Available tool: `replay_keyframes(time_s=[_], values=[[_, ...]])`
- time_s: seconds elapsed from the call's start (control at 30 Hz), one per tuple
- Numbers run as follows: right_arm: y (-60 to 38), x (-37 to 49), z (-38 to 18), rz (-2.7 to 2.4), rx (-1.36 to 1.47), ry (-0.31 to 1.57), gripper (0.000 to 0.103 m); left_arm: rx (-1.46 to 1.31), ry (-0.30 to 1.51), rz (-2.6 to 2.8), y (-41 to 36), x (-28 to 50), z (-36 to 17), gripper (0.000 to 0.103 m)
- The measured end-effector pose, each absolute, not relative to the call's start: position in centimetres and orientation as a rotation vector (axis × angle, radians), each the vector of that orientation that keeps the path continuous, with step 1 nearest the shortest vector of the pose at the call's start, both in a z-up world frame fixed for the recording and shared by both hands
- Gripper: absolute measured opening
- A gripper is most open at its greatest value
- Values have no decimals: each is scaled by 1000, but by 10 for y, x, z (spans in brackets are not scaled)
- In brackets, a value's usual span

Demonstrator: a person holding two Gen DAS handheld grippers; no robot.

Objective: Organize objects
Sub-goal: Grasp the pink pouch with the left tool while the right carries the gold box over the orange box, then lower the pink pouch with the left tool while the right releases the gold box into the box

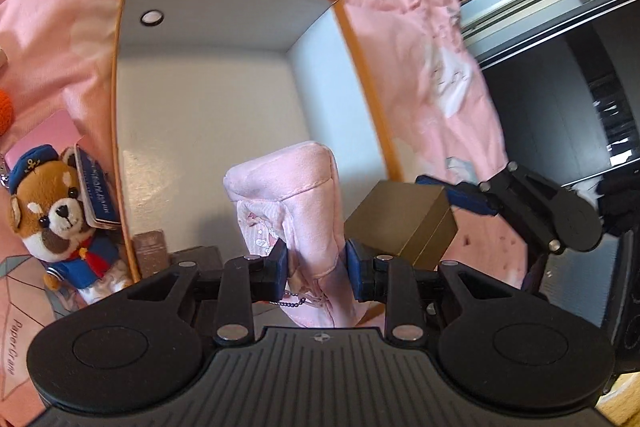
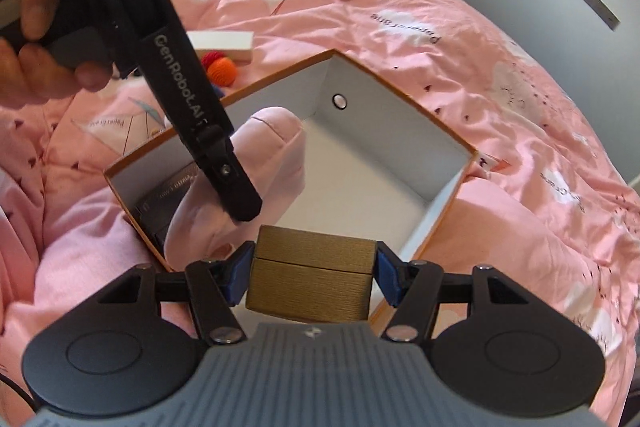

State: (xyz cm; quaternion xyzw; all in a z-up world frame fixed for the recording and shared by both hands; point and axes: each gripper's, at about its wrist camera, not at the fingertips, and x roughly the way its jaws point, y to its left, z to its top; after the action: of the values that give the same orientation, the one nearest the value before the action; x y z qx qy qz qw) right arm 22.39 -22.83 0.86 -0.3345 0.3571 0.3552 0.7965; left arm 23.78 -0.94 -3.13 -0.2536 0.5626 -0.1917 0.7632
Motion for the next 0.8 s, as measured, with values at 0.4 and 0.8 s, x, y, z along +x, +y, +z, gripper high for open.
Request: replay_keyframes(time_s=[0.4,0.8], values=[[-209,261,-31,981,-865,926,63,-368,1346,-408,-33,249,-55,35],[-180,286,-57,1195,-954,1101,63,-325,1400,-395,-32,250,-66,42]])
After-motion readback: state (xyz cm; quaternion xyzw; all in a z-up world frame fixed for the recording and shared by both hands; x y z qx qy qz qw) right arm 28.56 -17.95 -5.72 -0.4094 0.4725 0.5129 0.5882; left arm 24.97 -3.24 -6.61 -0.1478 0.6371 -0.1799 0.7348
